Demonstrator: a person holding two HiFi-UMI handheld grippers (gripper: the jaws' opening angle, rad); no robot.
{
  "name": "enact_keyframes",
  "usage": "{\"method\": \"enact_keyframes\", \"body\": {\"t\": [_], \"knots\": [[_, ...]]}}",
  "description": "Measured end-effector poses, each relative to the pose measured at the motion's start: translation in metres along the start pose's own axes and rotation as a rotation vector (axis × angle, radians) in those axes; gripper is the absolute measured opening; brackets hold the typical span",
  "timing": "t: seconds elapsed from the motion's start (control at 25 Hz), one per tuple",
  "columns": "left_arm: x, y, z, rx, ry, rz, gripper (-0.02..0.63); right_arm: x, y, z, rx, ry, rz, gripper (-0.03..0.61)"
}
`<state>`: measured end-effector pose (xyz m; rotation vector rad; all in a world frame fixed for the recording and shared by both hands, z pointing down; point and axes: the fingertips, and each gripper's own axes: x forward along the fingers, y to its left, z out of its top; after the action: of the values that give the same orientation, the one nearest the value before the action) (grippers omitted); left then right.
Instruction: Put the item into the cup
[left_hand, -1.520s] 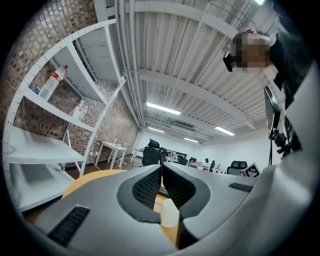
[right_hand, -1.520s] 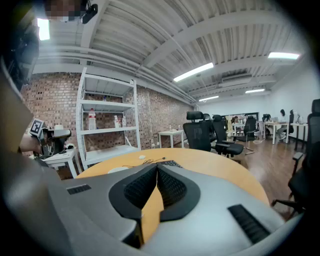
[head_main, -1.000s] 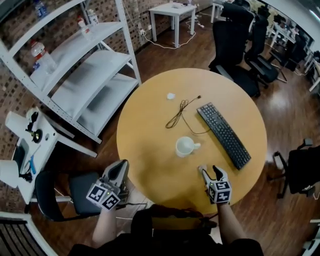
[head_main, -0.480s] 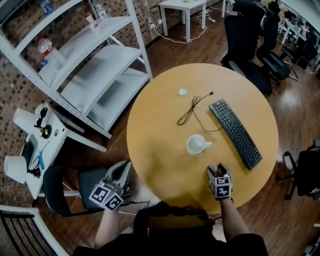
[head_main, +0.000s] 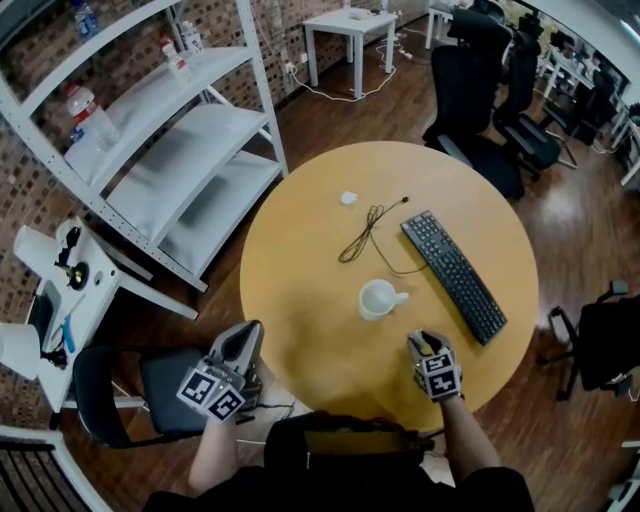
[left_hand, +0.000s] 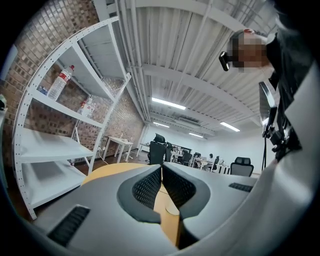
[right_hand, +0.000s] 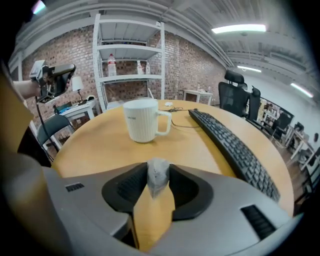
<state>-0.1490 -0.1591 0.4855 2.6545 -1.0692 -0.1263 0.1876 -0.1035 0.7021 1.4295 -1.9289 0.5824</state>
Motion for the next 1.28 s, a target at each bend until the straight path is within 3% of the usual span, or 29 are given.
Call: {"method": "enact_keyframes", "body": {"t": [0.2,0.36,0.64,0.96,1.04,1.28], "knots": [[0.0,0.001,-0.001,-0.025,-0.031,-0.007,0.011,-0.026,-0.005,0.079,-0.231,-0.045,0.068,0.127],[-0.009,0.006,-0.005,-0.041,-0.048,0.014,0.011,-0.031,0.006,0.134,-0.353,-0.08,0.109,0.127],[-0.042,0.025,-0.008,-0.06,-0.079,0.102,0.011,0.0,0.036,0.164,-0.58,-0.002,0.144,0.143],[-0.069,0.041,-0.013,-0.079,-0.092,0.167,0.011,0.024,0.044,0.16,-0.619,0.062,0.142,0.16],[-0.07,0.041,-0.015,-0.083,-0.09,0.167,0.011,0.025,0.042,0.159,-0.615,0.065,0.136,0.187],[-0.061,0.036,-0.013,-0.077,-0.085,0.141,0.011,0.014,0.031,0.16,-0.57,0.035,0.112,0.186]]}}
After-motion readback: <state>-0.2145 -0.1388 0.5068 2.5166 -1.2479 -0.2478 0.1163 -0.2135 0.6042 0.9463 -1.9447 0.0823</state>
